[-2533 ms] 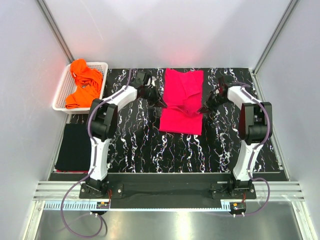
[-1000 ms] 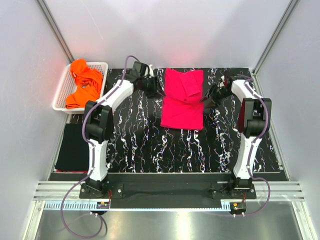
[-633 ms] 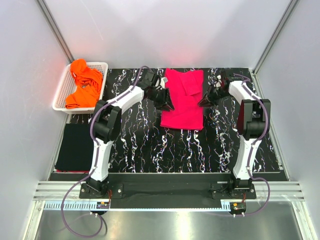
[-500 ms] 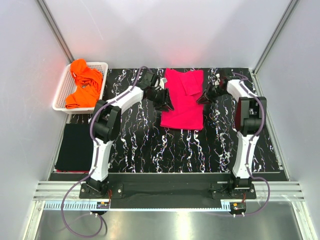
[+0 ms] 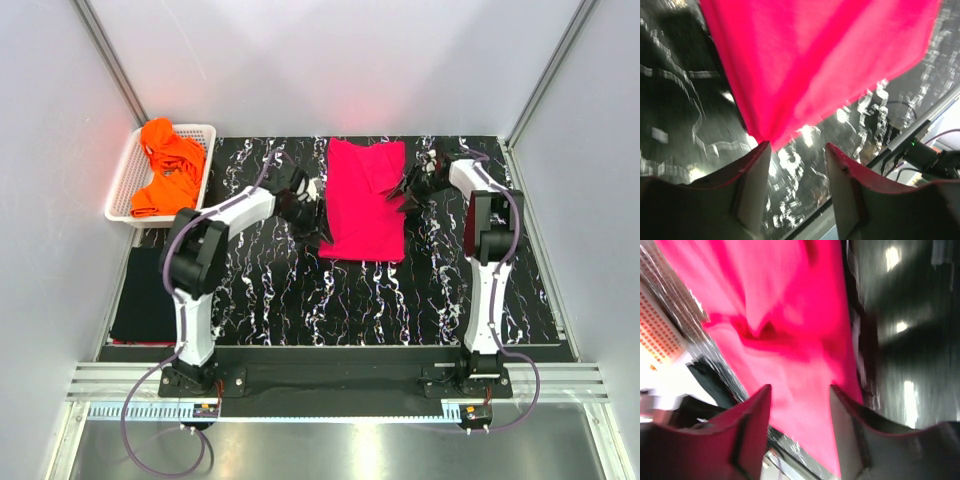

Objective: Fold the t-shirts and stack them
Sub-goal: Fold the tshirt

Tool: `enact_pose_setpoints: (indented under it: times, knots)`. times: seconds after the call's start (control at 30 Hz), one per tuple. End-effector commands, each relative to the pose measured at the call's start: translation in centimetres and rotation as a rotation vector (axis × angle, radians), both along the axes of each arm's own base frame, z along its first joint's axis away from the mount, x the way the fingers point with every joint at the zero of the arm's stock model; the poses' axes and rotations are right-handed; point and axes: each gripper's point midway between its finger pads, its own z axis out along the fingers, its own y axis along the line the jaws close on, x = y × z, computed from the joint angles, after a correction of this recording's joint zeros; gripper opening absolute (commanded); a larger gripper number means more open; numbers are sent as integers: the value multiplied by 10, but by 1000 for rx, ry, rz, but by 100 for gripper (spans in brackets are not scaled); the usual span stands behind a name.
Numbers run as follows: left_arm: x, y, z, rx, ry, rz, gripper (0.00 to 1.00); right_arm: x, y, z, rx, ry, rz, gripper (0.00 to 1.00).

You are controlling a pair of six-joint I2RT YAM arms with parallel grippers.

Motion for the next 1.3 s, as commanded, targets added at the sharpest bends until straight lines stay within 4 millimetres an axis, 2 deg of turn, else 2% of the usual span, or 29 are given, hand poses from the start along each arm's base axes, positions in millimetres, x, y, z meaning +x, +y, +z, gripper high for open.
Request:
enact_pose_setpoints:
  times: [0.0,0.03,0.07,0.17,0.27,0.3,0.33,0.43,0.63,0.9,1.27]
  knots:
    - [10,5,54,-26,-188,-11,56,-26,-6,65,-37,-106,35,62]
    - [9,6,53,-25,-185,-12,57,-44,-7,67,-42,-93,43,66]
    - [8,6,49,-21,-175,-13,57,-52,-9,67,-62,-100,53,72]
    - [4,5,40,-29,-134,-18,60,-88,-14,56,-95,-76,88,76]
    - [3,6,28,-18,-105,-18,61,-114,-17,40,-106,-56,99,74]
    - [5,6,25,-14,-102,-18,61,-113,-15,38,-91,-84,98,68]
    - [5,7,22,-13,-95,-20,61,-121,-13,32,-72,-68,100,63]
    - [7,9,11,-4,-65,-6,60,-124,-7,23,-34,-65,109,49]
    - [9,8,-8,1,-20,-8,59,-136,-9,2,-42,-39,132,53]
    - [6,11,-17,9,16,4,57,-149,-9,-9,-42,-2,132,55]
    - [5,6,-26,-5,65,12,38,-151,-2,-10,11,8,115,50]
